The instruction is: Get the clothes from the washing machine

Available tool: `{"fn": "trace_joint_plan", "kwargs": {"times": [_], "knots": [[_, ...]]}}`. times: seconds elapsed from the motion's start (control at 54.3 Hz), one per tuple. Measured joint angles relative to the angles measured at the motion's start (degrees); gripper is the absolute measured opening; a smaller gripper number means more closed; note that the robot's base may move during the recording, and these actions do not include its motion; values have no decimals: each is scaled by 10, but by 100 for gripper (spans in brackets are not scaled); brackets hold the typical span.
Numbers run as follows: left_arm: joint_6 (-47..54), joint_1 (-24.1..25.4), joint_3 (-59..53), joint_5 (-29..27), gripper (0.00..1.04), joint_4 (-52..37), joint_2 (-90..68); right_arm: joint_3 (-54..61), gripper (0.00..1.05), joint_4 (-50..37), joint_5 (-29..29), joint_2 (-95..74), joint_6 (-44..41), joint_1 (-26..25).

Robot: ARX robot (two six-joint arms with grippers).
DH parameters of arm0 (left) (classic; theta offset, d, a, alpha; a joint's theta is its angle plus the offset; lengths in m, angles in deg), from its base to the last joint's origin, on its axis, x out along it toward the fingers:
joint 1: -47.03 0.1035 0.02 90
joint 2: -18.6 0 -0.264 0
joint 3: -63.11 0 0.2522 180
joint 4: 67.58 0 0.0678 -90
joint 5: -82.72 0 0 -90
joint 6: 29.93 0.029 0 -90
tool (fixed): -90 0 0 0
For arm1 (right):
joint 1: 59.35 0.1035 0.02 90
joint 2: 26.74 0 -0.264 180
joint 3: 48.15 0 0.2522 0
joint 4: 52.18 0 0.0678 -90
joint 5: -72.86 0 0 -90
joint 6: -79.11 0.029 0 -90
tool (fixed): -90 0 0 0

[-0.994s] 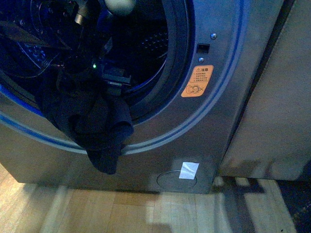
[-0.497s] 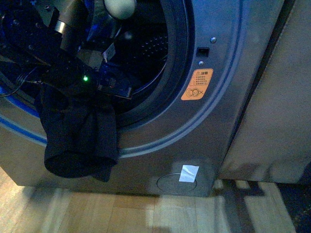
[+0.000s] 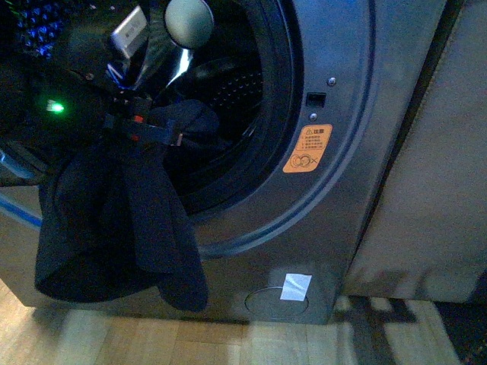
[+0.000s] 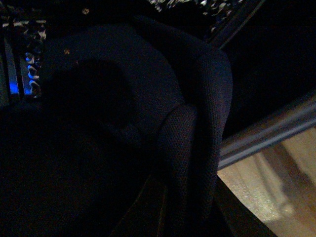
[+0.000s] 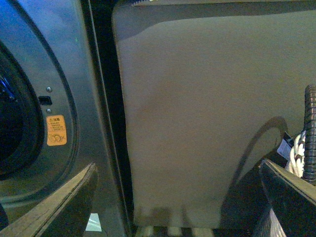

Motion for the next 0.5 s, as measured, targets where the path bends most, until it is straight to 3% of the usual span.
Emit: {"fn": "trace_joint_plan", "kwargs": {"times": [0.258, 0.497], "knots": [[59, 0, -74, 68, 12, 26, 188, 0, 97, 0, 0, 0, 0, 0], [99, -17, -50, 106, 12, 90, 340, 0, 97, 0, 0, 0, 0, 0]]}}
